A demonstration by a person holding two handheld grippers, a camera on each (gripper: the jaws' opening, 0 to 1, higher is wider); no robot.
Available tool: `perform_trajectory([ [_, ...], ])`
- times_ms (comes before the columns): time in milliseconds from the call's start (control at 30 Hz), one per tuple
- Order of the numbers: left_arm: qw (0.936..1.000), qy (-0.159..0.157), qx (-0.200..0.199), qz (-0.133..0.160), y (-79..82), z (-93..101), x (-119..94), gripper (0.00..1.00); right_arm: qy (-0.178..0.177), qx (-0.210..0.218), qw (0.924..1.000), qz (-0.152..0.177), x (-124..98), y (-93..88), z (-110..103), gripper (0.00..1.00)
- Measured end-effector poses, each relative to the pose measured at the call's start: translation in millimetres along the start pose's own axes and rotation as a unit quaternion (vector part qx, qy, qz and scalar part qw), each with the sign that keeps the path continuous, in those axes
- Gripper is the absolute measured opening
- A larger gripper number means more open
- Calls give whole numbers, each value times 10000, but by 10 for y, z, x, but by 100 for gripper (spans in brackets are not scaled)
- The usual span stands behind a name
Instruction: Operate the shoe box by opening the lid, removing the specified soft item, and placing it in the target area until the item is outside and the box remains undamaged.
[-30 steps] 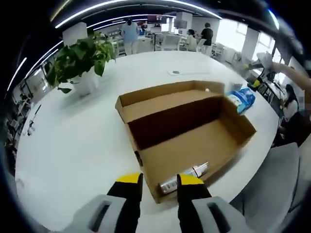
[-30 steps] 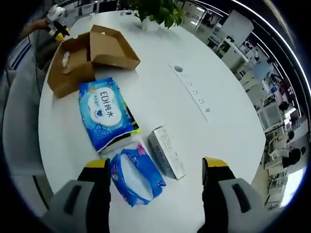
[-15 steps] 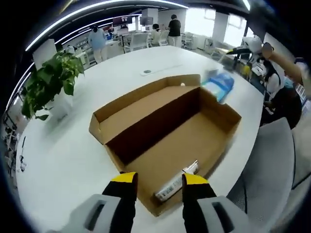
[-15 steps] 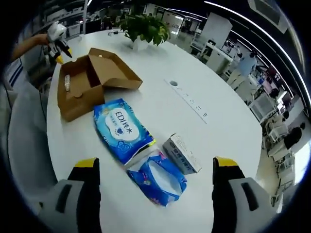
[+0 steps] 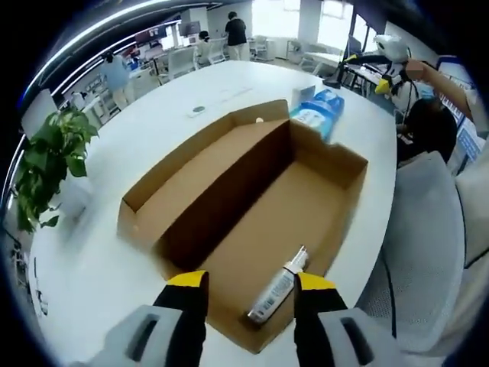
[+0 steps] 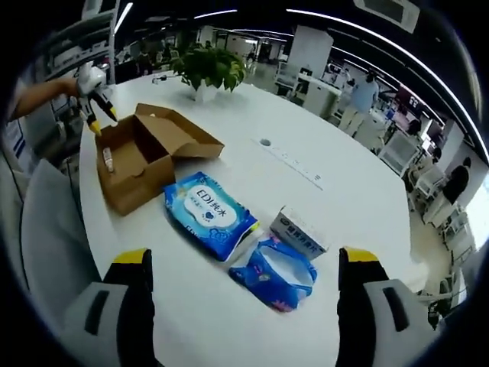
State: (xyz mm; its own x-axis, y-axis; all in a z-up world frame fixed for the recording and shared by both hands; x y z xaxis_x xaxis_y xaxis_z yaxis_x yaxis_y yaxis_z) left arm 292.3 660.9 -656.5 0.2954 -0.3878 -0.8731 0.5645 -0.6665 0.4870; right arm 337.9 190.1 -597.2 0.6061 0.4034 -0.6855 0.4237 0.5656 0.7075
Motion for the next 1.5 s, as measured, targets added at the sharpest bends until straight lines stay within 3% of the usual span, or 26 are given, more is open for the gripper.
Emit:
perform_trajectory([
  [267, 9982, -346, 435, -245, 109, -22, 121, 48, 18, 149, 9998, 145, -108, -63, -194, 96],
  [600, 9904, -827, 779, -782, 82, -46, 325, 55, 47, 460, 9984, 322, -228, -160, -479, 96],
  [700, 9850, -975, 1049, -959, 62, -38, 378, 58, 34, 490, 9983, 308, -251, -205, -540, 96],
  [733, 9805, -1086, 1271, -1031, 54, -27, 399, 58, 27, 525, 9982, 283, -260, -243, -569, 96],
  [1200, 9506, -1752, 1980, -1624, -70, 49, 645, 70, -105, 843, 9963, 89, -313, -461, -715, 96],
  [1500, 9407, -1946, 2151, -1760, -134, 42, 770, 70, -203, 966, 9951, -5, -340, -527, -739, 96],
])
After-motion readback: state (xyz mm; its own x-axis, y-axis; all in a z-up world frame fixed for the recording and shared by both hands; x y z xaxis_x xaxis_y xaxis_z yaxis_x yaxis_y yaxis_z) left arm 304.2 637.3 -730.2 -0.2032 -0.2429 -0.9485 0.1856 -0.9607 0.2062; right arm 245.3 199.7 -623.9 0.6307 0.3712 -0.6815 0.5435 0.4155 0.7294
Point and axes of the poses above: the point that each gripper's makers call its tool centre point, and the gripper's own axes: x roughly forward along the fingers, z roughly to its right, y roughly out of its top, the point moved 3 cm from there along -x, roughly backward along the fingers, and after that the axes turned 2 degrees about -y, right-handed, at the moved point
